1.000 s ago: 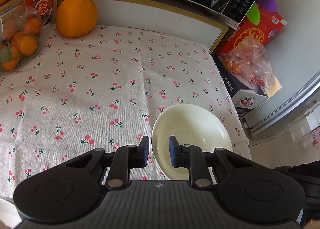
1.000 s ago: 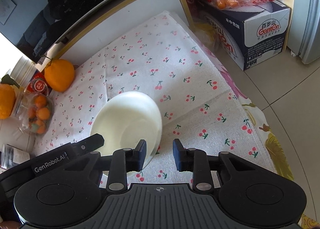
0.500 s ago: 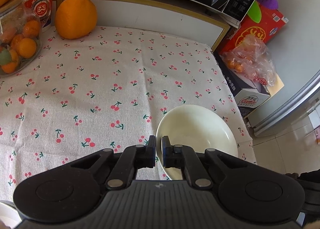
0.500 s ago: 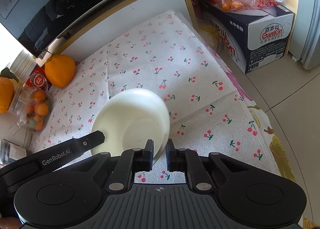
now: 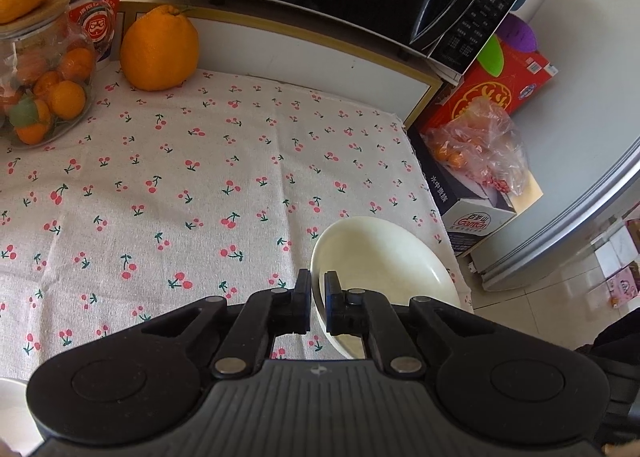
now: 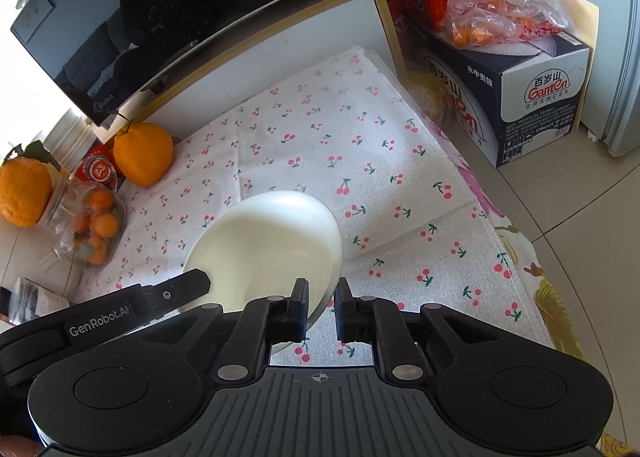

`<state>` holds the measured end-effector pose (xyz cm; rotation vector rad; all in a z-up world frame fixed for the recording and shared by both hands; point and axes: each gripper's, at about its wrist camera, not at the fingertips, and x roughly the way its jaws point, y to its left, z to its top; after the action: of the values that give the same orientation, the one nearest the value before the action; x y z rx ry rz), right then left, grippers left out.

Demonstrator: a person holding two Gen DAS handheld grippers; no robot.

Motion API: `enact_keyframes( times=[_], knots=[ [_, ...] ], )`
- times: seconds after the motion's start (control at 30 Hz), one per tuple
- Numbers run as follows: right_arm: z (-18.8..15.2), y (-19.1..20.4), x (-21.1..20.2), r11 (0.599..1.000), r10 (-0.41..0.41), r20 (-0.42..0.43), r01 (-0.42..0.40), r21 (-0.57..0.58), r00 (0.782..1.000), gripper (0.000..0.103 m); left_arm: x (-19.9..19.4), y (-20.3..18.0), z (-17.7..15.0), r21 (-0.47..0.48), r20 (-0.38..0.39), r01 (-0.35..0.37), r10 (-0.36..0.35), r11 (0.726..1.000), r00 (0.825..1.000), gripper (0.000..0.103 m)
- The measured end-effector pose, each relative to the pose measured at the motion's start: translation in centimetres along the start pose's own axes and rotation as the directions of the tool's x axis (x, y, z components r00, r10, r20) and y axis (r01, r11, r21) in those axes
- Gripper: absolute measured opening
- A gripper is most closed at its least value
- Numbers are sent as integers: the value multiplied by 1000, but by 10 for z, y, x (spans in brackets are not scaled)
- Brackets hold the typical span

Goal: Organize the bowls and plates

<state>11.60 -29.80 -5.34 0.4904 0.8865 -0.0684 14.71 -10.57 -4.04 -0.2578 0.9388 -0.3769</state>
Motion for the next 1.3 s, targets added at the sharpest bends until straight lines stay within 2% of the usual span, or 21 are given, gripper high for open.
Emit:
enact_keyframes(
  times=[0.63, 0.93, 1.3],
  knots=[
    [-25, 16, -58, 991, 76, 93, -65, -114, 993, 14, -59, -4, -20, 16, 50, 35, -36, 999, 998, 6],
    [-56, 16, -76, 984, 116, 81, -104, -143, 990, 16, -79, -3, -38, 37, 59, 30, -33, 999, 998, 6],
    [-81, 19, -80, 978, 114, 51, -103, -180, 992, 16, -87, 1, -61, 68, 38, -4, 2, 998, 999, 7]
  ],
)
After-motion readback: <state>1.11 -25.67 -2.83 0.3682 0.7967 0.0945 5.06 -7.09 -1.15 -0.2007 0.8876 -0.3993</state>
